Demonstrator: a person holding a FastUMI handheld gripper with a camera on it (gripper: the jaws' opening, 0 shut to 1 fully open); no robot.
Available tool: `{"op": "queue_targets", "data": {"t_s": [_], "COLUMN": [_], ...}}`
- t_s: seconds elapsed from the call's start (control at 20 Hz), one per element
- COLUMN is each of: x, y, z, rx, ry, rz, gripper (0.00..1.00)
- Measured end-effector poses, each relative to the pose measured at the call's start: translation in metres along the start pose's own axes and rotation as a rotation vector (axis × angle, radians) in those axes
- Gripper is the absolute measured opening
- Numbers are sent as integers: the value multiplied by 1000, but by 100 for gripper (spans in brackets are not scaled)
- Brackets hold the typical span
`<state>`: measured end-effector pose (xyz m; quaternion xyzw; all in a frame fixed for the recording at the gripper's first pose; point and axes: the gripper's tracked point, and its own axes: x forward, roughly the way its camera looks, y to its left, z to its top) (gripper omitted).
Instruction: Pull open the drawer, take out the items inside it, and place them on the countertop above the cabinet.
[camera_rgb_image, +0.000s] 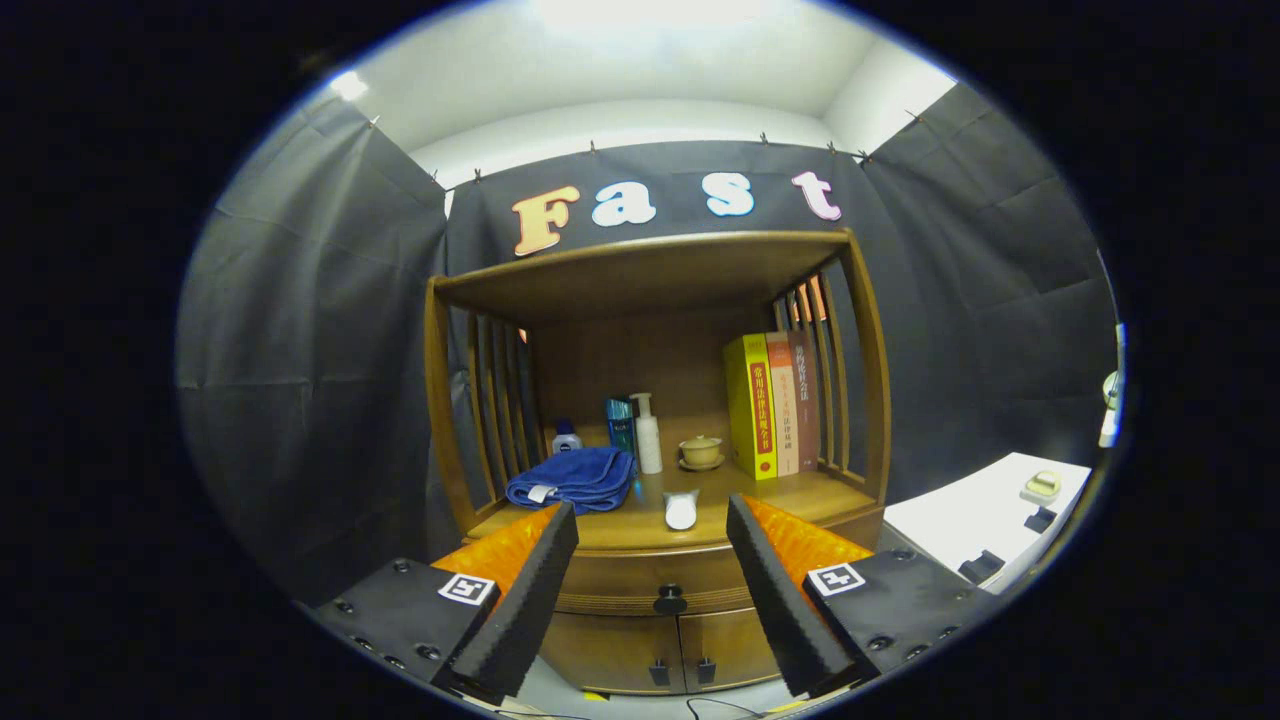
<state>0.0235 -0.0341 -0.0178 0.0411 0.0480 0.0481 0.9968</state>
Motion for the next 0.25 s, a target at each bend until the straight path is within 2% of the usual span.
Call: {"op": "queue_targets", "data": {"t_s": [0.25], "x": [-18], "y": [-2], "z": [-1], "rx": [-55], "ry": [33], "rz": [14], "gripper": [97]}}
